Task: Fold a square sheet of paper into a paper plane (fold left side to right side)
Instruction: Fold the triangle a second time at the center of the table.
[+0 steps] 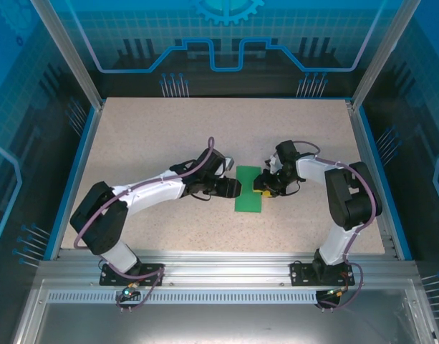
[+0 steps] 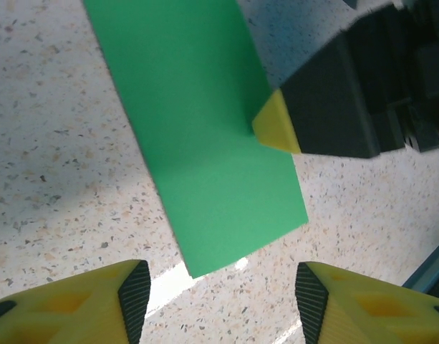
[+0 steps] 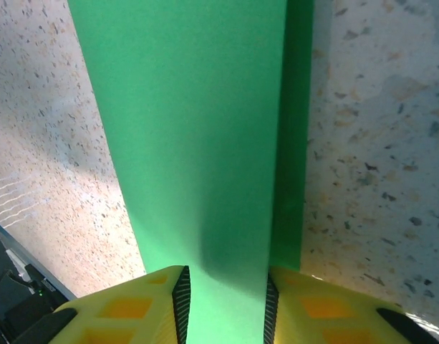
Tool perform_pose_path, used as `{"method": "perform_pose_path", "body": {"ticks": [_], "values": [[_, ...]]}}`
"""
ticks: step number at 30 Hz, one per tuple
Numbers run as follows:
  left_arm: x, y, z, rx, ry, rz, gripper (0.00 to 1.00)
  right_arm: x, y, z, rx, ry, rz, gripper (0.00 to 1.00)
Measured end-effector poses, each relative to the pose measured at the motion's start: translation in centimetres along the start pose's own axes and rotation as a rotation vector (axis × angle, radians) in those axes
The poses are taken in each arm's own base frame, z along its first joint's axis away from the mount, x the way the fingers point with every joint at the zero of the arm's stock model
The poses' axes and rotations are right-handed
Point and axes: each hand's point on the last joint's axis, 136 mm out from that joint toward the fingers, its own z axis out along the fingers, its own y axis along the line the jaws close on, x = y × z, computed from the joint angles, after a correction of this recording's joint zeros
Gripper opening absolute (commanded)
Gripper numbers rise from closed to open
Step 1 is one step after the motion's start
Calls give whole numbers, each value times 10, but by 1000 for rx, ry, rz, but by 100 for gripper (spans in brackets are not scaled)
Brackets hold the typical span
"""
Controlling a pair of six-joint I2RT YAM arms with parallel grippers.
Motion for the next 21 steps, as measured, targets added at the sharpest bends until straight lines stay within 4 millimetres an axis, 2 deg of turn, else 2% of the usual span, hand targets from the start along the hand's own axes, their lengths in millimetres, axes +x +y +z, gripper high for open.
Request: {"method": "perform_pose_path", "body": {"ticks": [4,9,15,21], "values": [[12,-22,-3,-3,-6,150,65,0,11,-7,-39,-8,-5,33],[34,-43,3,-14,24,301,68,1,23,-12,-87,2,12,33],[44,-61,22,-74,34,422,74,-2,35,-16,-128,7,42,33],[46,-65,44,-139,34,474,78,-1,39,-17,-146,16,71,32]]}}
